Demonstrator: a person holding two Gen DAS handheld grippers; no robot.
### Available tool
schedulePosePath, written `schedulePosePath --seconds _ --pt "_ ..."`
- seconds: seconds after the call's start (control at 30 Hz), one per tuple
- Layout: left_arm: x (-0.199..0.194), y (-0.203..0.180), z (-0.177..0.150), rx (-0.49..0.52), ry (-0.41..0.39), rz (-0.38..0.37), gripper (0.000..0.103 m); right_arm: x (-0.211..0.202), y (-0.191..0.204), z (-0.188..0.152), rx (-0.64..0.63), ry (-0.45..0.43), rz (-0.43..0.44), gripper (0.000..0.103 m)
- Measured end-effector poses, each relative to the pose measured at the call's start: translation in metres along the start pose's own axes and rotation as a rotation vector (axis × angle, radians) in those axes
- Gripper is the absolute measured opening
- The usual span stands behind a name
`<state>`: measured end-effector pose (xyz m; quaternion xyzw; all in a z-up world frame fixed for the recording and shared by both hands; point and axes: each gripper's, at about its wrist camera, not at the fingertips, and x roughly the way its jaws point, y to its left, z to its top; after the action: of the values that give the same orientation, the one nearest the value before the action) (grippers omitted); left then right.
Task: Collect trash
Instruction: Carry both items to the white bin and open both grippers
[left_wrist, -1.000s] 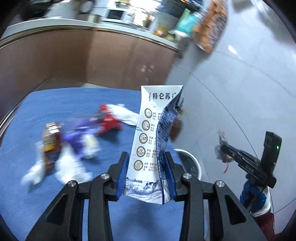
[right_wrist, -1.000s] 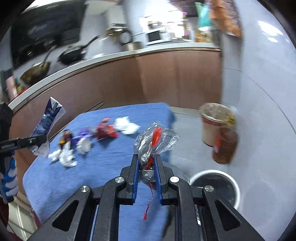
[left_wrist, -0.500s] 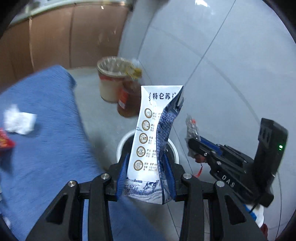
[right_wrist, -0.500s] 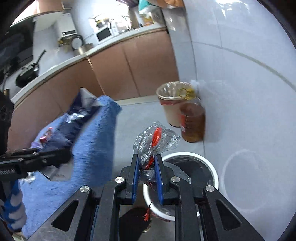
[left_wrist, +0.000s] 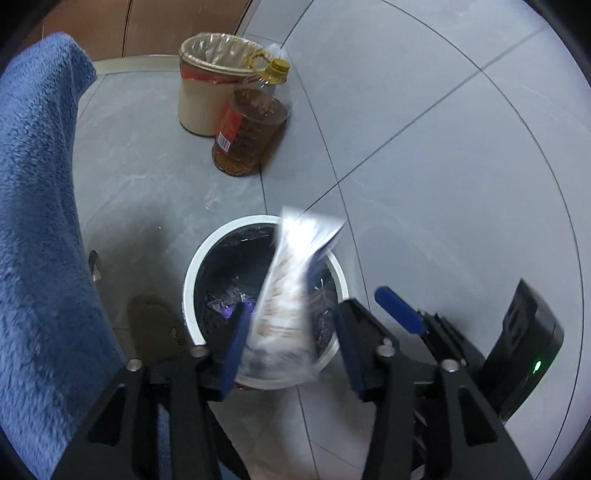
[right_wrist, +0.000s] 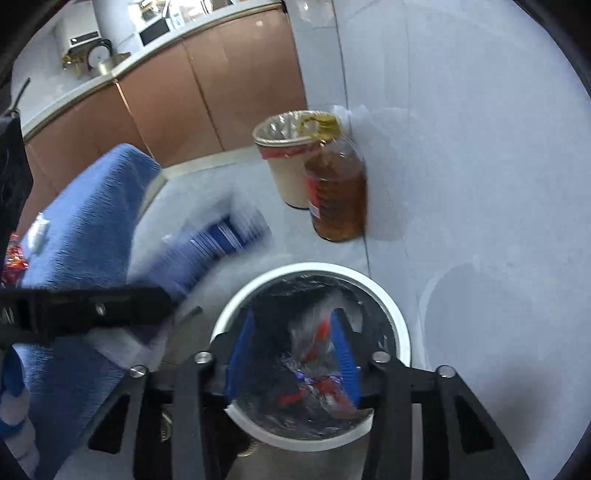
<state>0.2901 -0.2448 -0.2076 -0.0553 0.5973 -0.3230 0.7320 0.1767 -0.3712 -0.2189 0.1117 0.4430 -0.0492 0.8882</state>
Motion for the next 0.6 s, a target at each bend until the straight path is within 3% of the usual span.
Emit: schedulePosePath --seconds 0.23,0.6 --pt "-0.007 0.004 -0.006 -0.012 -0.021 -0.038 0.049 -0.008 0.0 -0.01 0.002 0.004 -0.039 0.048" --pt "-0.106 -0.016 -0.05 0.113 -0.233 0.025 0.049 -0.067 0.031 -0.001 0.008 -0.094 0.025 0.05"
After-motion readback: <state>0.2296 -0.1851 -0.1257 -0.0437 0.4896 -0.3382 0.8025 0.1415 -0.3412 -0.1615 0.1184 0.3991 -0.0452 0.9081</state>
